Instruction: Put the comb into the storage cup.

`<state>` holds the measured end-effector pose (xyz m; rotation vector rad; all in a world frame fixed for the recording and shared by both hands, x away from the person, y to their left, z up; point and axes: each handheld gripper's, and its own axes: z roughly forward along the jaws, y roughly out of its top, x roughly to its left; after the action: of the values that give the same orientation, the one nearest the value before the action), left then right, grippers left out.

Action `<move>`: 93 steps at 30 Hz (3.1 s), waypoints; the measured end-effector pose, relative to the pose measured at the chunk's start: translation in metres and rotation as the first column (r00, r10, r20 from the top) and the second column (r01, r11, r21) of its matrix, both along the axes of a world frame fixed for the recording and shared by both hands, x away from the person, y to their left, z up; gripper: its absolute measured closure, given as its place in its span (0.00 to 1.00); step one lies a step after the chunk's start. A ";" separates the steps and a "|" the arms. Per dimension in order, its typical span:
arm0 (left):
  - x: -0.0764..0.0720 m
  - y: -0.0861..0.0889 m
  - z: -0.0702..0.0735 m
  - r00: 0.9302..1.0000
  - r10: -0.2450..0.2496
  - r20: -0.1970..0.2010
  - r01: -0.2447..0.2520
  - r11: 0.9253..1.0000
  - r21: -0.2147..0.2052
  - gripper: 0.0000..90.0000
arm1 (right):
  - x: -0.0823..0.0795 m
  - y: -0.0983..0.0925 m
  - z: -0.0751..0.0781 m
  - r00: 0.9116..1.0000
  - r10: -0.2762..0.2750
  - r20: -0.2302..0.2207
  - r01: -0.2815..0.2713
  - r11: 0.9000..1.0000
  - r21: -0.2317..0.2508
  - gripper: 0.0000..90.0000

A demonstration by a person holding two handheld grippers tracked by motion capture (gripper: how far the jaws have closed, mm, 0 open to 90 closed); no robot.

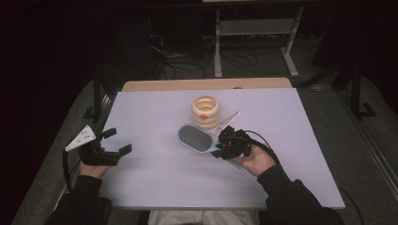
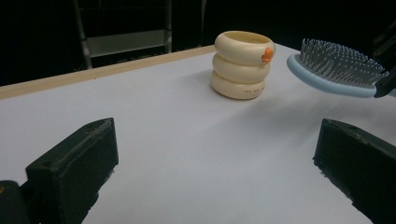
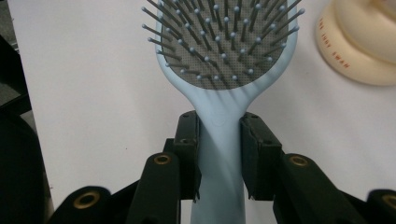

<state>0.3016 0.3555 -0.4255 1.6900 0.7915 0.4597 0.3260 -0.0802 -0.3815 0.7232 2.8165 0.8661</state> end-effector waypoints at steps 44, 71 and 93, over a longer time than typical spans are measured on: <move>0.008 -0.015 0.009 0.998 -0.060 -0.019 0.061 0.997 0.041 0.00 | 0.024 -0.004 0.060 0.993 -0.020 0.113 0.012 0.997 0.070 0.76; 0.034 -0.055 0.056 0.989 -0.144 0.017 0.144 0.989 0.029 0.00 | 0.032 -0.005 0.079 0.981 -0.052 0.185 0.031 0.993 0.116 0.76; 0.060 -0.085 0.091 0.982 -0.189 0.021 0.190 0.978 -0.087 0.00 | 0.037 0.001 0.091 0.968 -0.072 0.241 0.035 0.987 0.154 0.76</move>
<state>0.3621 0.2706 -0.3342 1.6591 0.6257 0.2985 0.3627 -0.0788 -0.2903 0.6555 2.5247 1.0840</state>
